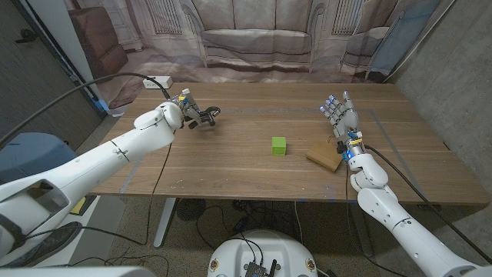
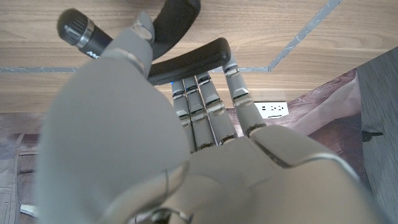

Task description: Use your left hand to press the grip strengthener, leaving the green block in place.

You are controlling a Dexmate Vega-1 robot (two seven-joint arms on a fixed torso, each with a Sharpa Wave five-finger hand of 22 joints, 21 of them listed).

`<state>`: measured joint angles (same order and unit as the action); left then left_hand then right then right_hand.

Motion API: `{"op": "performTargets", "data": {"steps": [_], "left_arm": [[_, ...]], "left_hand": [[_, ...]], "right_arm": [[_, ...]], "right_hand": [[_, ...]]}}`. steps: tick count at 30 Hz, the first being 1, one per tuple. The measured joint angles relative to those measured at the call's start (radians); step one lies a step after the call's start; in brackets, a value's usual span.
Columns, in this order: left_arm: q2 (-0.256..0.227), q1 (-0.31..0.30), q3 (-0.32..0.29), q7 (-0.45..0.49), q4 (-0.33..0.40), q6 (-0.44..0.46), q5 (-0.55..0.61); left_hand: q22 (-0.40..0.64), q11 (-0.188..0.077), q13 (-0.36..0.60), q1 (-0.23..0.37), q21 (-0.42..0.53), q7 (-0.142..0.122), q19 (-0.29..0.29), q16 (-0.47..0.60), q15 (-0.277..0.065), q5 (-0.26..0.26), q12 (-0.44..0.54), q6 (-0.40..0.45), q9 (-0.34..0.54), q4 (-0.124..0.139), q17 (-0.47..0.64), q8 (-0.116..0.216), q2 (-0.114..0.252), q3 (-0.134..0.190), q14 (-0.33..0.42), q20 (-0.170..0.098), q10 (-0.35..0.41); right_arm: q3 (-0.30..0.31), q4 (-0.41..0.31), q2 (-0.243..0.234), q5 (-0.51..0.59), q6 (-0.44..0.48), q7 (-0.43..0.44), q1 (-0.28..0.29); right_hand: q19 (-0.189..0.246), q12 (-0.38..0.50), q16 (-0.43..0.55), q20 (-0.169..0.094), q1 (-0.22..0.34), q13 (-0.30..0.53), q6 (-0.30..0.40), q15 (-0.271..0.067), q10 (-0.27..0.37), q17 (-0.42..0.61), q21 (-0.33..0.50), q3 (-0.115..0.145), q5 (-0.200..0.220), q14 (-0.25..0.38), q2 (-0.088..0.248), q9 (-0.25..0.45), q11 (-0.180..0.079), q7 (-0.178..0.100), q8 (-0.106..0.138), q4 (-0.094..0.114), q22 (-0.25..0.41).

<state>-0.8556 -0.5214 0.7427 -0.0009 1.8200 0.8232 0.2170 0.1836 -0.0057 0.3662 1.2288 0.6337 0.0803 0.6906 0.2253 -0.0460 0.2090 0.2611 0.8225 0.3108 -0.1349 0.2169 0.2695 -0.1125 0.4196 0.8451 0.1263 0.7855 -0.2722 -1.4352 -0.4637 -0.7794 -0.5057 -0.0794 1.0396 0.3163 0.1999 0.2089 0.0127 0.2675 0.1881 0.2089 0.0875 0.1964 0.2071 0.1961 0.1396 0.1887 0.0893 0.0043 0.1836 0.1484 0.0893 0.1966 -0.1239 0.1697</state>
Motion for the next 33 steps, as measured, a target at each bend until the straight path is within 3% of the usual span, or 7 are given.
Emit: {"op": "performTargets", "data": {"steps": [4, 20, 30, 33], "left_arm": [[-0.005, 0.004, 0.005, -0.009, -0.001, 0.0, 0.003], [-0.026, 0.011, 0.019, -0.037, 0.0, -0.007, 0.023], [-0.038, 0.011, 0.021, -0.053, -0.016, -0.071, 0.044], [-0.038, 0.009, 0.021, -0.057, -0.027, -0.098, 0.051]], "left_hand": [[0.0, 0.011, -0.003, 0.0, -0.003, 0.006, -0.004, -0.006, -0.005, 0.0, -0.01, -0.013, 0.0, 0.0, -0.002, -0.01, 0.0, 0.0, -0.005, -0.004, -0.014], [-0.005, 0.01, -0.013, -0.005, -0.014, -0.002, -0.021, -0.022, -0.016, -0.001, -0.025, -0.041, -0.006, -0.001, -0.006, -0.028, 0.005, 0.002, -0.016, -0.022, -0.035], [-0.004, 0.017, -0.019, -0.005, -0.014, 0.005, -0.03, -0.026, -0.029, 0.0, -0.039, -0.048, -0.015, 0.006, -0.008, -0.042, 0.005, -0.005, -0.035, -0.031, -0.052], [-0.003, 0.018, -0.021, -0.054, -0.016, -0.002, -0.031, -0.029, -0.024, 0.0, -0.043, -0.059, -0.019, 0.012, -0.008, -0.05, 0.054, -0.011, -0.047, -0.032, -0.053]], "right_arm": [[0.0, 0.0, 0.0, 0.0, 0.0, 0.0, 0.0], [0.0, -0.001, -0.002, -0.002, 0.006, -0.005, 0.0], [0.0, -0.002, -0.003, -0.004, 0.007, -0.007, 0.0], [0.0, 0.0, -0.003, -0.004, 0.007, -0.009, 0.0]], "right_hand": [[0.0, 0.0, 0.0, 0.0, 0.0, 0.0, 0.0, 0.0, 0.0, 0.0, 0.0, 0.0, 0.0, 0.0, 0.0, 0.0, 0.0, 0.0, 0.0, 0.0, 0.0], [0.0, 0.0, 0.0, 0.0, 0.0, 0.0, 0.0, 0.0, 0.0, 0.0, 0.0, 0.0, 0.0, 0.0, 0.0, 0.0, 0.0, 0.0, 0.0, 0.0, 0.0], [0.0, 0.0, 0.0, 0.0, 0.0, 0.0, 0.0, 0.0, 0.0, 0.0, 0.0, 0.0, 0.0, 0.0, 0.0, 0.0, 0.0, 0.0, 0.0, 0.0, 0.0], [0.0, 0.0, 0.0, 0.0, 0.0, 0.0, 0.0, 0.0, 0.0, 0.0, 0.0, 0.0, 0.0, 0.0, 0.0, 0.0, 0.0, 0.0, 0.0, 0.0, 0.0]]}}
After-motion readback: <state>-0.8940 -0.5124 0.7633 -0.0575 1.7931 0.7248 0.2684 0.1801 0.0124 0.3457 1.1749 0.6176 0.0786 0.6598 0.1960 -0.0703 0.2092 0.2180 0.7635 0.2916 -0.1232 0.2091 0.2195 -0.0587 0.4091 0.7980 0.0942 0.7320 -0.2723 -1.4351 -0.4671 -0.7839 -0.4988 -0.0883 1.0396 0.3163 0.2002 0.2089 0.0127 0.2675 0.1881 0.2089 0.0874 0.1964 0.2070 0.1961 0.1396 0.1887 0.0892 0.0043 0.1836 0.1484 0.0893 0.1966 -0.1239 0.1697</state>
